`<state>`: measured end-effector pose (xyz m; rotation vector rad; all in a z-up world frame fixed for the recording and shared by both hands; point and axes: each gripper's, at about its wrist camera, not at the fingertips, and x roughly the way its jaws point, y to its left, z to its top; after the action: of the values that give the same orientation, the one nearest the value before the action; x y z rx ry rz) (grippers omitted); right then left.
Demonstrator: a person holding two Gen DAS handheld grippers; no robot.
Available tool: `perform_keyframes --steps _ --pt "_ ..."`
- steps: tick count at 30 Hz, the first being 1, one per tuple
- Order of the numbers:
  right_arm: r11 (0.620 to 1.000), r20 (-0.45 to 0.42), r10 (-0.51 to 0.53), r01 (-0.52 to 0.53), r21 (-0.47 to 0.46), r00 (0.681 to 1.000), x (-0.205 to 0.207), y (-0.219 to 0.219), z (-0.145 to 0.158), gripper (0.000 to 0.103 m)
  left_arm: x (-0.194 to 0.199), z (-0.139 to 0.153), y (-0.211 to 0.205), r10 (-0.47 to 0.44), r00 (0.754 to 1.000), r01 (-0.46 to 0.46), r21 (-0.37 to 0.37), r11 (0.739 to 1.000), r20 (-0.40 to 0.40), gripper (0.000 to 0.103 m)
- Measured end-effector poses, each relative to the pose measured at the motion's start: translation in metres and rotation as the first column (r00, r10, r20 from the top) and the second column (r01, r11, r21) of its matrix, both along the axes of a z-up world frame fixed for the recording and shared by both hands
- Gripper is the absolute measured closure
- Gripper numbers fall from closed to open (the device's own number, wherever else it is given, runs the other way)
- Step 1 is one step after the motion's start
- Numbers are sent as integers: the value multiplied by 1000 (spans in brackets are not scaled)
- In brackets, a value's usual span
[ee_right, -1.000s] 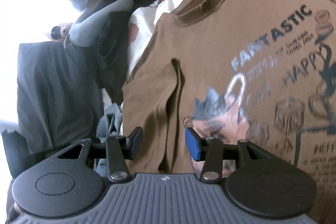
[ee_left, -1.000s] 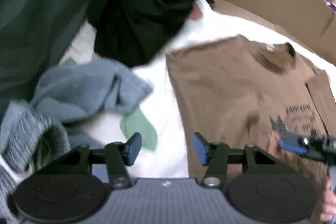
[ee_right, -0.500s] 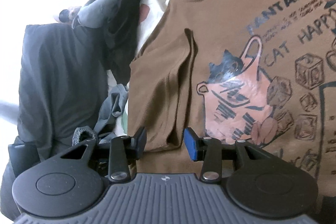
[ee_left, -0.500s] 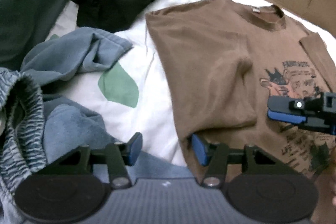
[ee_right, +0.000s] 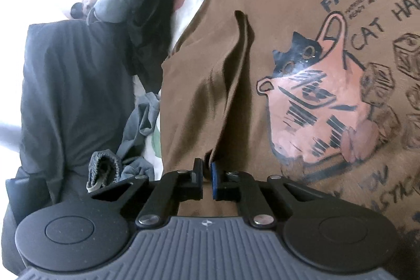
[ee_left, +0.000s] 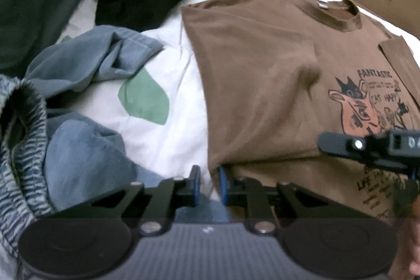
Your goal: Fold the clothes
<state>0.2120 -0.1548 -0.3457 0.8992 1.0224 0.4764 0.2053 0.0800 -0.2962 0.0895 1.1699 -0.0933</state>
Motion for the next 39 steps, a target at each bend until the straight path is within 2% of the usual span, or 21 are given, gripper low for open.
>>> perform_keyframes --steps 6,10,13,16,18,19,20,27,32,39 --pt "999 -80 -33 31 -29 996 -16 -4 -13 98 -4 0 -8 -26 1000 26 35 999 4 87" --pt "997 -32 -83 83 3 996 -23 -13 0 98 -7 0 -10 -38 999 37 40 999 8 87" --pt "997 10 -74 74 20 997 -19 -10 10 95 -7 0 -8 -27 1000 27 28 999 8 87" --pt "998 -3 -60 60 -4 998 -8 -4 7 94 -8 1 -9 -37 999 37 33 999 6 87" --pt "998 -17 -53 53 -32 998 -3 0 2 79 -8 1 -10 -45 999 45 37 998 6 87" --pt "998 -24 -49 48 -50 999 -1 2 0 66 -8 1 -10 -46 999 46 36 998 5 87" --pt "998 -21 -53 52 -44 998 -1 2 -1 65 -8 0 -9 -45 999 45 34 998 4 88" --pt "998 -19 -57 57 21 998 -3 2 -7 67 -8 -2 -12 -42 999 42 25 999 0 88" --pt "998 7 -59 59 26 998 -1 4 0 73 -9 -2 -13 -49 999 49 24 999 1 88" --pt "998 -52 -51 52 34 997 6 8 -10 72 -10 -3 -12 -50 999 50 24 998 3 88"
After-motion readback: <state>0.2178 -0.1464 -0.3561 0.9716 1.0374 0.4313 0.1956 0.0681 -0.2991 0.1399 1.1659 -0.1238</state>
